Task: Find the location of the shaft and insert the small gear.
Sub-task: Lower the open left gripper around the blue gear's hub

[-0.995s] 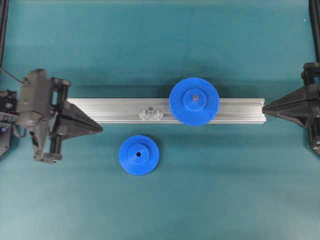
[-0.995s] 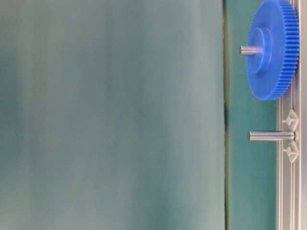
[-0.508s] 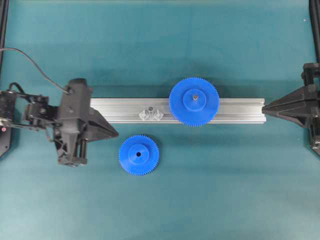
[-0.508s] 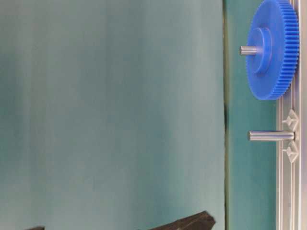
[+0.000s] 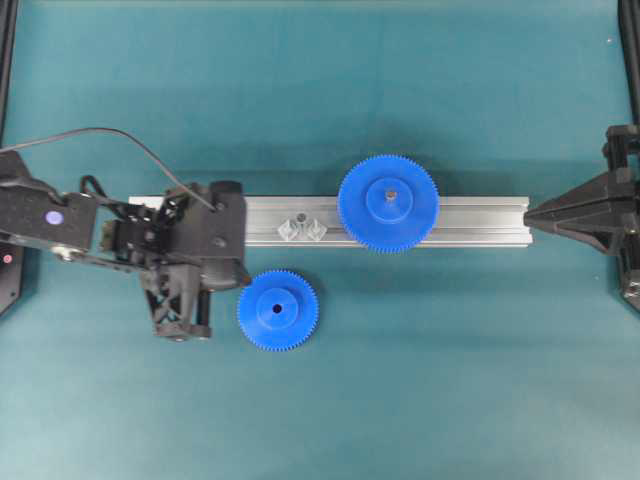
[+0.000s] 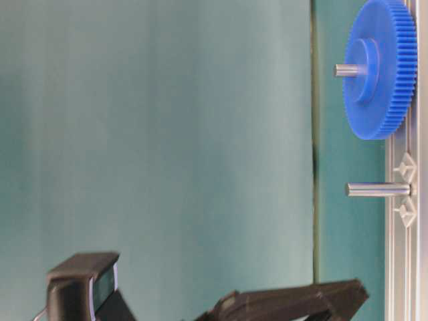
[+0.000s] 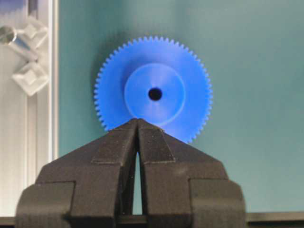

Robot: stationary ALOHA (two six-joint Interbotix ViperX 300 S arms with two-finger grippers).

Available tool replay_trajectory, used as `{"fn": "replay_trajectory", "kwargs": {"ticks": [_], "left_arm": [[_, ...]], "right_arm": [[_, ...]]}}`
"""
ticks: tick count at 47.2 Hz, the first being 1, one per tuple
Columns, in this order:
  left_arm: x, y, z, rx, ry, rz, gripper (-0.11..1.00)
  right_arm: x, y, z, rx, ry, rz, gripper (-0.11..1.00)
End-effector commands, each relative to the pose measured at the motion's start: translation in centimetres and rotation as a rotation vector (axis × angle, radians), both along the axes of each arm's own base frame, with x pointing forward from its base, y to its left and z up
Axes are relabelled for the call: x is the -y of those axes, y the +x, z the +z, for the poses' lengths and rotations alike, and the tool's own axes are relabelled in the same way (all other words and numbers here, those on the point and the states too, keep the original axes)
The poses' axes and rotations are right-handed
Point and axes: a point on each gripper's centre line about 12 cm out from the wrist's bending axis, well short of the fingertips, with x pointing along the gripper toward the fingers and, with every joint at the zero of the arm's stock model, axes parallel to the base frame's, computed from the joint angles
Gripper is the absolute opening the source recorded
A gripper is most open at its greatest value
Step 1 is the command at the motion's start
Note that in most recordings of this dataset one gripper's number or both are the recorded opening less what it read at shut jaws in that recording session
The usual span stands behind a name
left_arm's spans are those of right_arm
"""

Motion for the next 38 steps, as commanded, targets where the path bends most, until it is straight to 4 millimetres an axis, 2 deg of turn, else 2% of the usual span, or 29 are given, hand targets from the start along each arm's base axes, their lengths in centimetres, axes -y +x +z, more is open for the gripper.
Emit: {"fn": "replay_trajectory", "kwargs": {"ticks": [1,38], "left_arm": [[0.4,1.0,1.0,0.031,-0.002,-0.01,0.02],[2.2,6.0,-1.9,-0.237,0.037,-0.05,0.02]], "right_arm": [[0.1,0.2,0.4,0.009,0.01,-0.005,0.0],[0.1,0.0,-0.2,0.003,0.015,-0.007,0.0]]}}
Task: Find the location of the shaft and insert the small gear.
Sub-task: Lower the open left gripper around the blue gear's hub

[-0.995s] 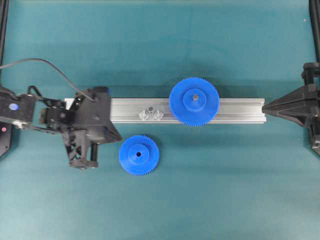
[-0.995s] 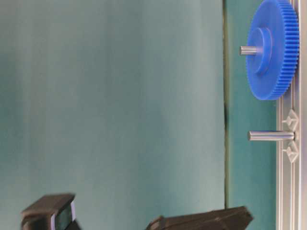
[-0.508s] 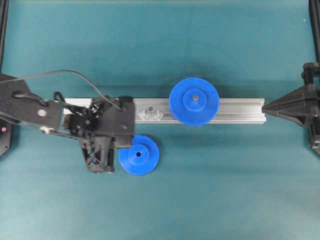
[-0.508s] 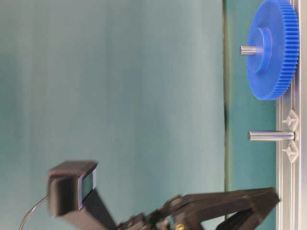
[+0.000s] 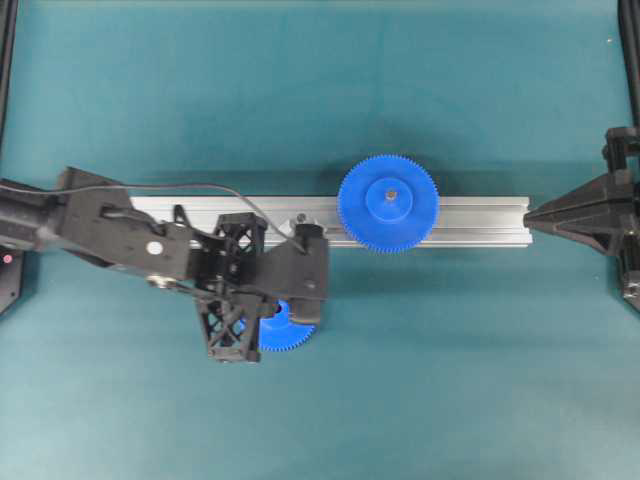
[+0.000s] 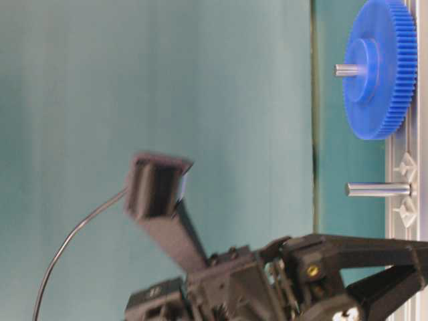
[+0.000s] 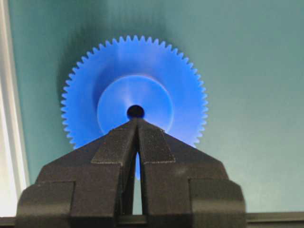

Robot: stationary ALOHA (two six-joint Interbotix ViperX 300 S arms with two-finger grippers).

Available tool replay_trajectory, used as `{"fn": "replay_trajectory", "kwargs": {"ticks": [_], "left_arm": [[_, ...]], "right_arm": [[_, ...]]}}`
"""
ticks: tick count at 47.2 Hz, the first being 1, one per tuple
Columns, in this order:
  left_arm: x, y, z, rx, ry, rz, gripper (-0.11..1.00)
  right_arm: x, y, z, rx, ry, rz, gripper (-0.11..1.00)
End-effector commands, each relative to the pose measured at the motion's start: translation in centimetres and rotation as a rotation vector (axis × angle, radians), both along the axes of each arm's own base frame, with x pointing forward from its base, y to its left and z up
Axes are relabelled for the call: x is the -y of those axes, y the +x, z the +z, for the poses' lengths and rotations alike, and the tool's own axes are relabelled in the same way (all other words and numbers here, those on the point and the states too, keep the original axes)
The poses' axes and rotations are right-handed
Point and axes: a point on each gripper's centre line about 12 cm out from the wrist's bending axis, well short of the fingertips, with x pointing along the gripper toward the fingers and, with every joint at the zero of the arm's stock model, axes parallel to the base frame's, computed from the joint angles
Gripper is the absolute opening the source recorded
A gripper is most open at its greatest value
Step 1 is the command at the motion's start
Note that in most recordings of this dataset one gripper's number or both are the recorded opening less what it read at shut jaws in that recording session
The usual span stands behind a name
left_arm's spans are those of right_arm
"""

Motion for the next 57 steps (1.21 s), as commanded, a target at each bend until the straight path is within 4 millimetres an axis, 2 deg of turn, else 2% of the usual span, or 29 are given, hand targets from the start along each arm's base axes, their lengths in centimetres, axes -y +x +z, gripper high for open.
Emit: {"fn": "replay_trajectory", "kwargs": {"ticks": [1,17,46,52,55,57], "left_arm": [[0.3,1.0,1.3,0.013,0.001,-0.008,0.02],[0.4,1.6,0.8,-0.072,0.014,-0.009,0.02],[0.4,2.0,0.7,-0.06,0.012,-0.01,0.04],[0.5,2.3,0.9,-0.031,0.009,-0.01,0.15],[0.5,2.3,0.9,-0.028,0.009,-0.009,0.28],[0.5,2.3,0.7,-0.031,0.007,-0.005,0.42]], "right_arm": [[0.0,0.2,0.5,0.018,0.01,-0.004,0.0],[0.0,0.1,0.5,0.02,0.01,-0.004,0.0],[0.0,0.0,0.5,0.025,0.01,-0.004,0.0],[0.0,0.0,0.5,0.025,0.012,-0.004,0.0],[0.0,0.0,0.4,0.023,0.012,-0.004,0.0],[0.0,0.0,0.4,0.023,0.016,-0.005,0.0]]}}
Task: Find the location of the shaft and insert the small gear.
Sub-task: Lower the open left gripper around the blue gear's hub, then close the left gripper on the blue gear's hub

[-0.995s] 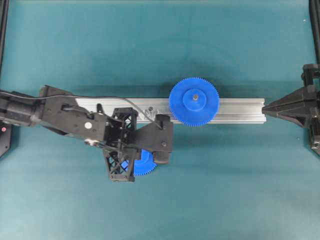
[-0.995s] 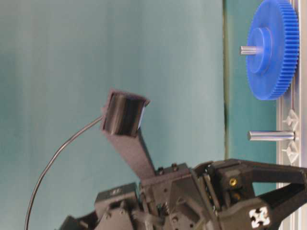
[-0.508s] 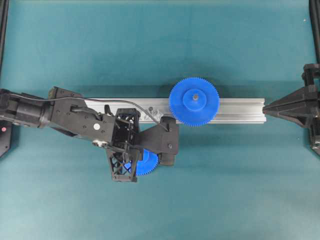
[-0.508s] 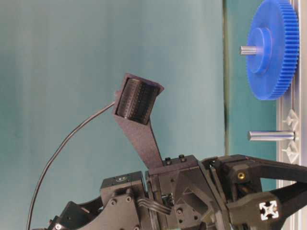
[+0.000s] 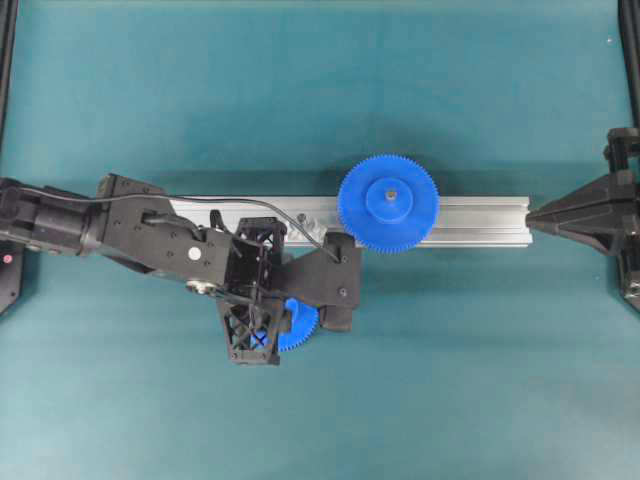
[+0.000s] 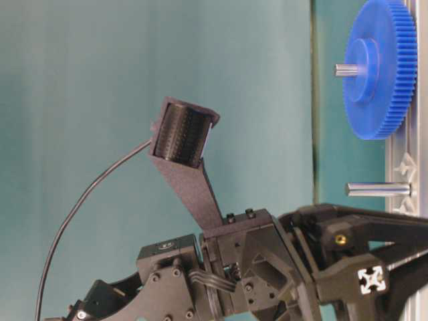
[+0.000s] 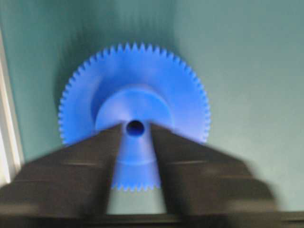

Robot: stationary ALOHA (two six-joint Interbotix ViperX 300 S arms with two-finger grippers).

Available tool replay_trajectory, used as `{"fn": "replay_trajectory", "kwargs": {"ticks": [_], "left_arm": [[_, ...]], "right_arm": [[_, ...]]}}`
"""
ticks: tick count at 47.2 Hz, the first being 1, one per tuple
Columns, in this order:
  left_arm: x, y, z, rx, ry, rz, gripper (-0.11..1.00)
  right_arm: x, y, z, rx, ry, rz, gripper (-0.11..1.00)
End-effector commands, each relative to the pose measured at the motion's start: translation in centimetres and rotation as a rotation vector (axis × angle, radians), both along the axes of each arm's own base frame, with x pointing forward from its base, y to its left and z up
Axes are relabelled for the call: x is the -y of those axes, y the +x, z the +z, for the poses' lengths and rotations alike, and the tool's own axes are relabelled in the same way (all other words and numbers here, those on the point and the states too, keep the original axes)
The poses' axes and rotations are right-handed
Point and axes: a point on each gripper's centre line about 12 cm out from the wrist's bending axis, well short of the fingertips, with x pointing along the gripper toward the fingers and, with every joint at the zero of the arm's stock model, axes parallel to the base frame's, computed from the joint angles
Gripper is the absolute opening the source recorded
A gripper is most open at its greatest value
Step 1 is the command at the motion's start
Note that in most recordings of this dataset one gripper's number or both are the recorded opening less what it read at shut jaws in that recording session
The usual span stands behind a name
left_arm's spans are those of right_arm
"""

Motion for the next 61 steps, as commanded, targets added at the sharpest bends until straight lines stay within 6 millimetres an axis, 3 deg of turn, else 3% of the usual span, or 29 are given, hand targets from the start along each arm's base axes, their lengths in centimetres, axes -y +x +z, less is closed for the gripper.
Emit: {"fn": "replay_trajectory", "kwargs": {"ticks": [1,6,11,45,61], "left_arm": [[0.2,0.5,1.0,0.037,-0.005,0.001,0.48],[0.2,0.5,0.6,0.024,-0.01,0.02,0.78],[0.2,0.7,0.7,0.028,-0.01,0.02,0.94],[0.0,0.7,-0.9,-0.012,0.002,0.011,0.93],[0.0,0.3,-2.9,-0.059,0.007,0.014,0.93]], "right_arm": [[0.0,0.2,0.4,0.014,0.018,-0.006,0.0],[0.0,0.2,0.3,0.013,0.031,-0.009,0.0],[0.0,0.2,0.3,0.013,0.036,-0.01,0.0],[0.0,0.1,0.3,0.011,0.037,-0.01,0.0],[0.0,0.1,0.3,0.011,0.037,-0.01,0.0]]}}
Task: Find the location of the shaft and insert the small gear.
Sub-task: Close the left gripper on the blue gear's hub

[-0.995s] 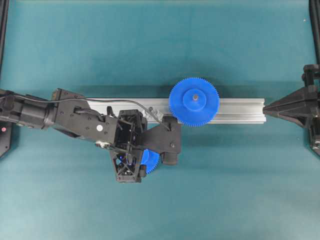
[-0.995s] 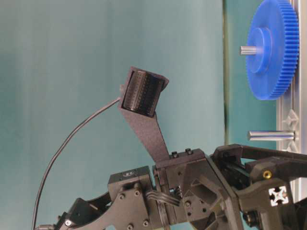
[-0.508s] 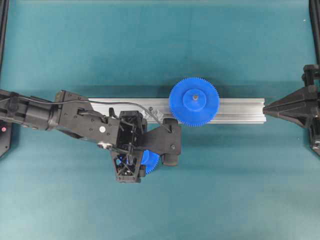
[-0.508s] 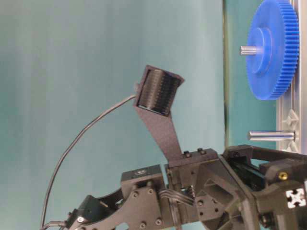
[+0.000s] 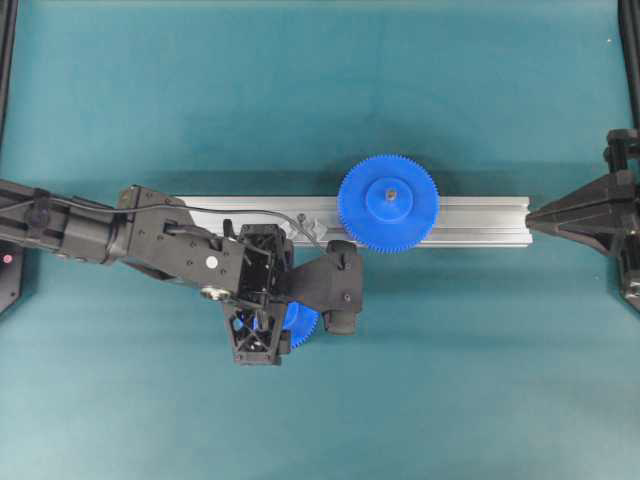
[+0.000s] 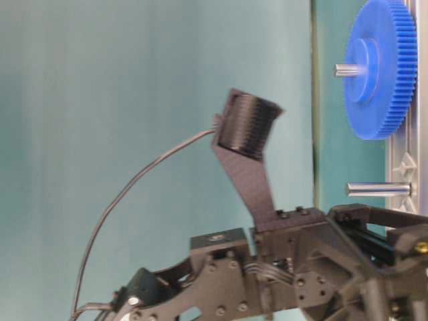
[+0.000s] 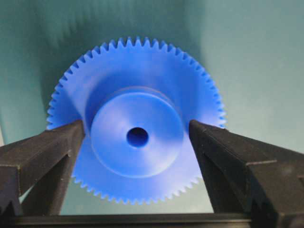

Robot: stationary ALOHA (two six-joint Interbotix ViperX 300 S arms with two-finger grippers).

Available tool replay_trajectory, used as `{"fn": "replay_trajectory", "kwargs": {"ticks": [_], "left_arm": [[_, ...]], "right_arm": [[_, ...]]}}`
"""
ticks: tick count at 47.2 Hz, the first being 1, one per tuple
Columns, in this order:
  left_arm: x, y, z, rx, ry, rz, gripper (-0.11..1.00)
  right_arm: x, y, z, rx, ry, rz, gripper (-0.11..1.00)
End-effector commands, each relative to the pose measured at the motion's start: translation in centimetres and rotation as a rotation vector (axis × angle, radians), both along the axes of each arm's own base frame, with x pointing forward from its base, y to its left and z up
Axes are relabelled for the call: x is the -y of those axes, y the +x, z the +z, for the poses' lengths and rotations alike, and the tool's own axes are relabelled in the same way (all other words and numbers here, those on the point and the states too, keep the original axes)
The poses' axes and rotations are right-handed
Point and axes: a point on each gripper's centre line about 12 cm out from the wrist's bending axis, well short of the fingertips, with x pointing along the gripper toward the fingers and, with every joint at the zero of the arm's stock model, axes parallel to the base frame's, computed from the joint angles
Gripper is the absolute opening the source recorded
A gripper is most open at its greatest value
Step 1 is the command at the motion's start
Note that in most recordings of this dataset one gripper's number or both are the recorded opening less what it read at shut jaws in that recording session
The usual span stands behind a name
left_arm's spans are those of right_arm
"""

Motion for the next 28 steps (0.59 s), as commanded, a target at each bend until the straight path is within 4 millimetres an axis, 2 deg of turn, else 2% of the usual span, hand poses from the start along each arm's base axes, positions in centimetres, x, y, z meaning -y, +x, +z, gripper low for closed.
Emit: {"fn": "replay_trajectory", "kwargs": {"ticks": [1,28], "left_arm": [[0.07,0.23,0.48,0.022,-0.001,-0.002,0.93],[-0.02,-0.29,-0.42,-0.006,0.004,0.001,0.91]], "right_arm": [[0.03,0.18,0.44,0.014,0.012,-0.004,0.0],[0.03,0.18,0.44,0.014,0.012,-0.004,0.0]]}}
